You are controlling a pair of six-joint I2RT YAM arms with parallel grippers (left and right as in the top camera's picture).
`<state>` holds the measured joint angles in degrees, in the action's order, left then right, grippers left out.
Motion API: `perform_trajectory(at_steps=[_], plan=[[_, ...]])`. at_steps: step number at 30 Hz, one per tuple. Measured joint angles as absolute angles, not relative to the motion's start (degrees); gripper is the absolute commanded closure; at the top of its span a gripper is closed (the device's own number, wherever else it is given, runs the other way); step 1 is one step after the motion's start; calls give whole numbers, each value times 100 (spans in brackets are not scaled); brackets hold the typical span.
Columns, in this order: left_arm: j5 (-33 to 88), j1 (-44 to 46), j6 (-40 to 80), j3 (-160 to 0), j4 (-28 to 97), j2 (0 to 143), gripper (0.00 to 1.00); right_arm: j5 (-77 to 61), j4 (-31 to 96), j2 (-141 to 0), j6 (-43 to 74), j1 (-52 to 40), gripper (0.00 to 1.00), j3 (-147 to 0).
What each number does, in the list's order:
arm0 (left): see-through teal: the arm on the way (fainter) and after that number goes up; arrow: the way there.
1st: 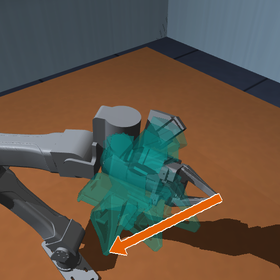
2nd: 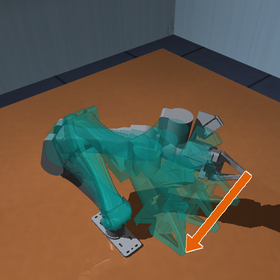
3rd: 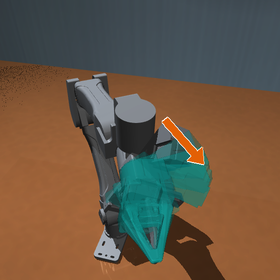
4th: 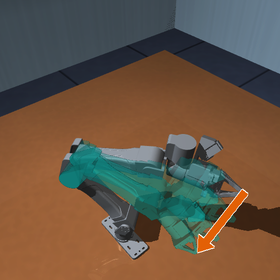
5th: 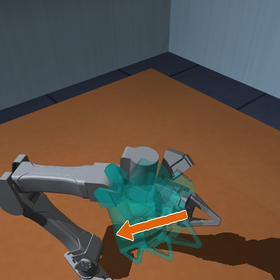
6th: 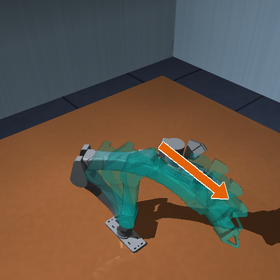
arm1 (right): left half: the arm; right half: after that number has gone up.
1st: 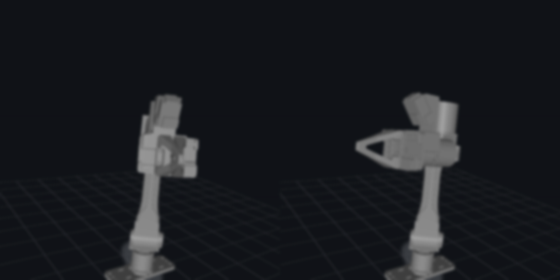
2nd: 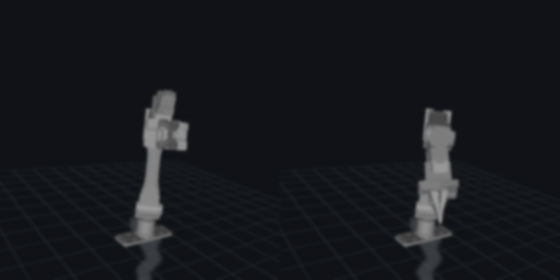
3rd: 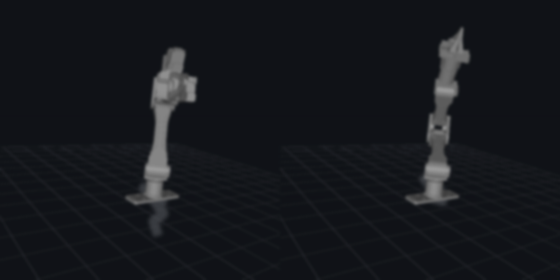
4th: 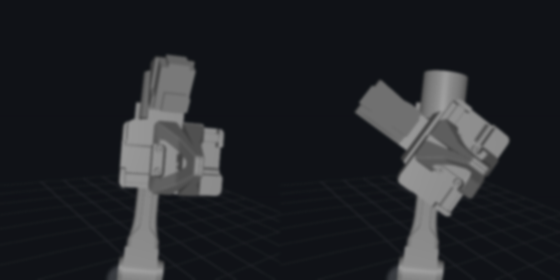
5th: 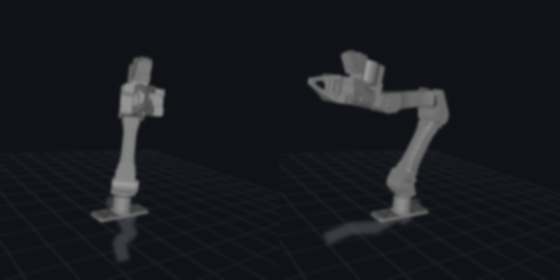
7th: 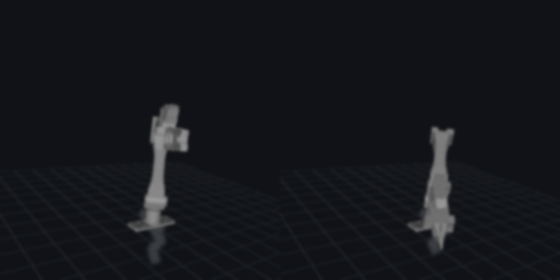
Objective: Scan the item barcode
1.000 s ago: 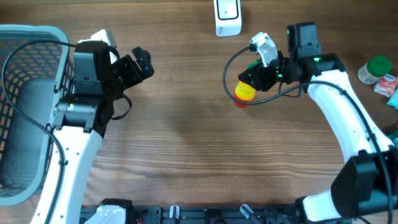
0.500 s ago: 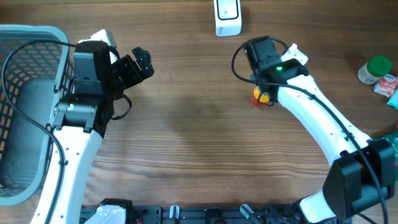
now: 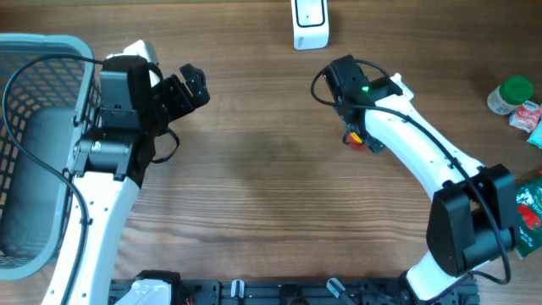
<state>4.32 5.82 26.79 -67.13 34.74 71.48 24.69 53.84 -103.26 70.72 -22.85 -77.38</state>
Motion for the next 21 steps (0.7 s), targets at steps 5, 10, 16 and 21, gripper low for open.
perform_trajectory(at_steps=[5,10,16,21], plan=[[432,582,2679,-6713,3474,7148,0,1802,6274,-10328,6123,-2276,0,-8954],[432,582,2679,-6713,3474,7148,0,1422,6696,-10066,5618,-2268,0,-9531],[432,582,2679,-6713,3474,7148,0,1210,7199,-9797,5039,-2268,0,-9544],[432,582,2679,-6713,3474,7148,0,1267,6713,-9769,2526,-2268,0,-9544]])
